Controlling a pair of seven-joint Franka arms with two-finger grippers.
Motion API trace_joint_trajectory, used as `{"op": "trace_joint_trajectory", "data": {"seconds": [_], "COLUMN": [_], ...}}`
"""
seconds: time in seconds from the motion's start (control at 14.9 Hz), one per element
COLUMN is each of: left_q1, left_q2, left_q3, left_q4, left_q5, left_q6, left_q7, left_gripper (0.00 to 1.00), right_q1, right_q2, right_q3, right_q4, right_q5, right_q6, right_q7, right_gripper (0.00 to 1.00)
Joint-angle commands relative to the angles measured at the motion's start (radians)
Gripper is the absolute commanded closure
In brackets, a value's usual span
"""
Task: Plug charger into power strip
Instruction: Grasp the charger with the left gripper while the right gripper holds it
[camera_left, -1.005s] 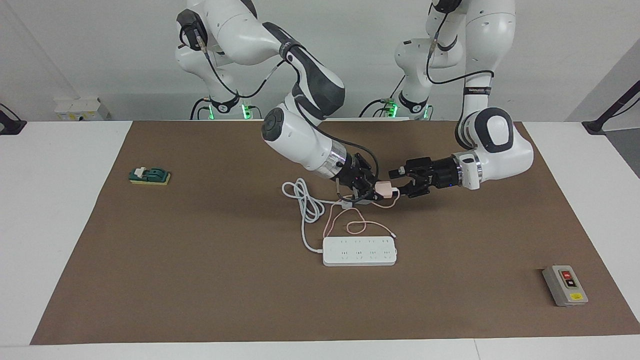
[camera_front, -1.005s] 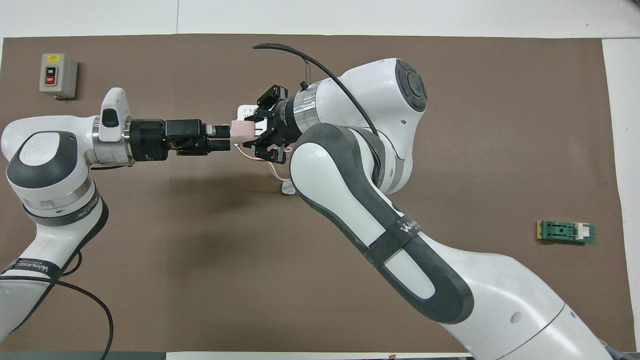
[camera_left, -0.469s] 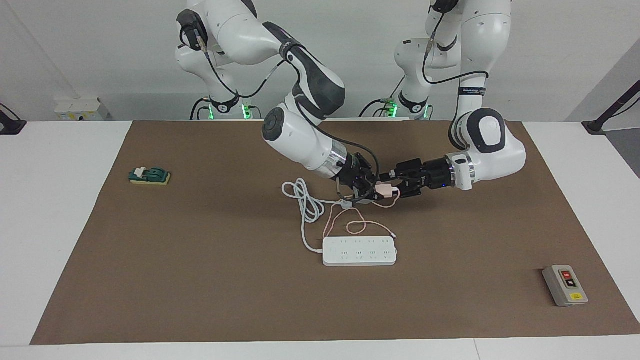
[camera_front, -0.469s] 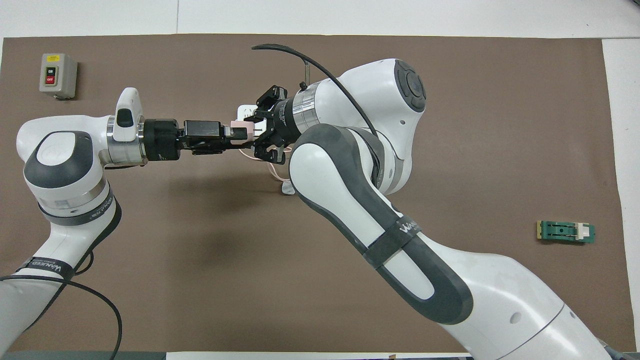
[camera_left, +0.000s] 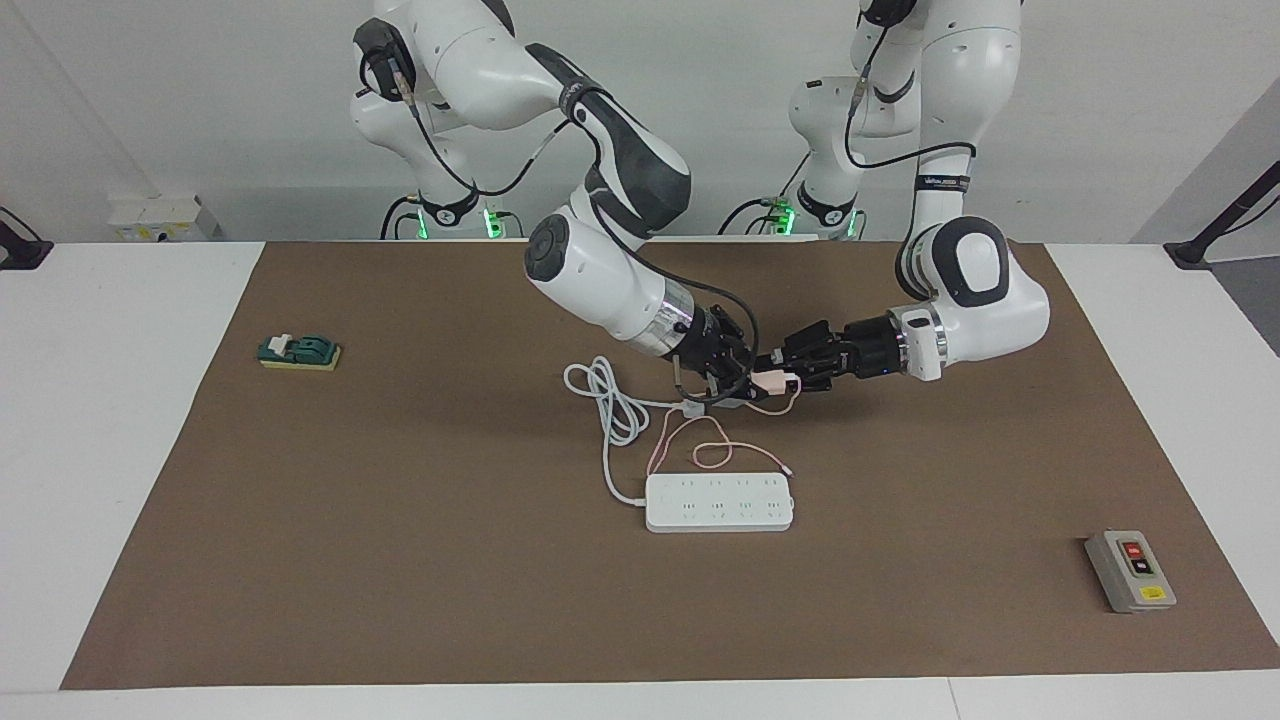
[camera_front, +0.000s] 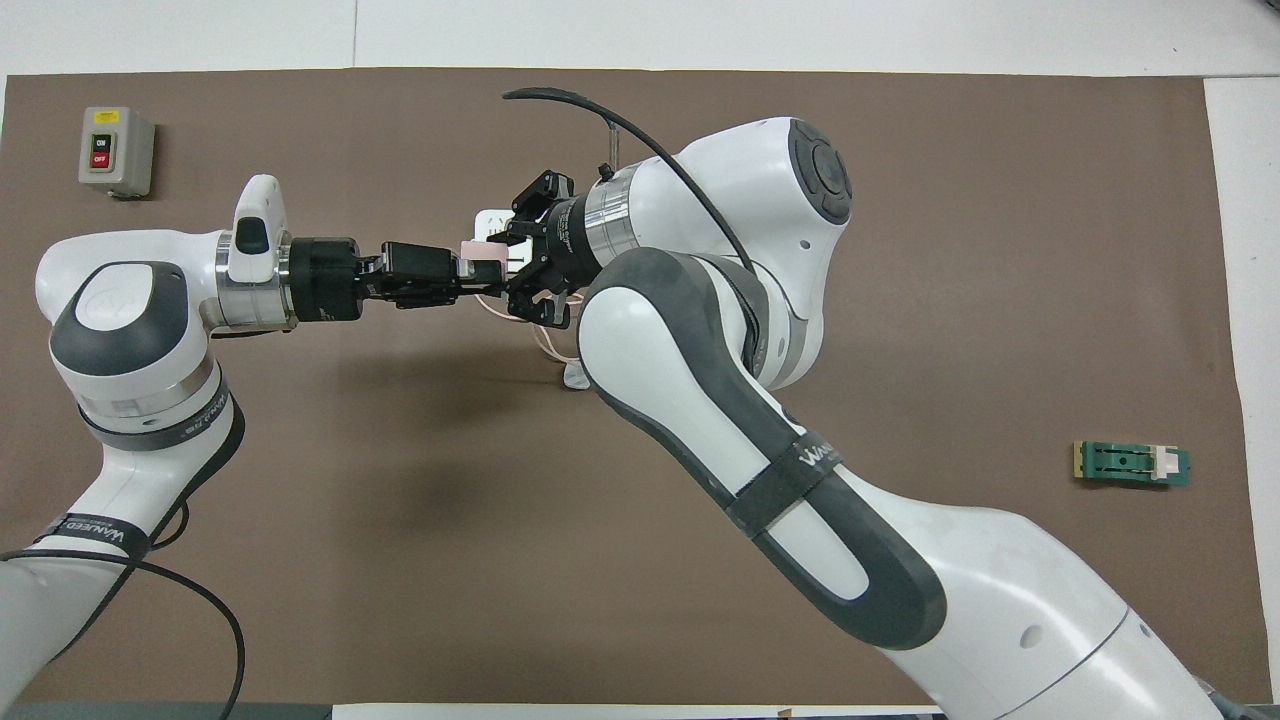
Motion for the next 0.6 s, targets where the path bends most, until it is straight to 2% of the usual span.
{"op": "trace_joint_trajectory", "data": {"seconds": [0.0, 0.07, 0.13, 0.2, 0.54], "left_q1": [0.004, 0.022, 0.044, 0.061, 0.147], "left_q2": [0.011, 0.014, 0.017, 0.019, 0.039], "left_q3": [0.014, 0.014, 0.014, 0.014, 0.014], "left_q4": [0.041, 0.049, 0.057, 0.064, 0.126], "left_q5": [0.033, 0.047, 0.060, 0.073, 0.202], "left_q6": [-0.049, -0.066, -0.084, -0.110, -0.189], "left_q7": [0.008, 0.008, 0.006, 0.006, 0.011], "left_gripper": [1.00, 1.00, 1.00, 1.00, 1.00], "right_q1": [0.003, 0.000, 0.003, 0.005, -0.015], "right_q2": [-0.001, -0.001, -0.004, -0.006, -0.009], "right_q3": [-0.004, -0.004, -0.005, -0.007, -0.007], "right_q4": [-0.002, -0.013, -0.018, -0.018, -0.015], "right_q5": [0.003, 0.003, 0.003, 0.001, 0.000], "right_q6": [-0.004, -0.002, -0.001, -0.001, -0.008], "right_q7": [0.018, 0.018, 0.020, 0.024, 0.027], "right_gripper": [1.00, 1.00, 0.25, 0.00, 0.00]}}
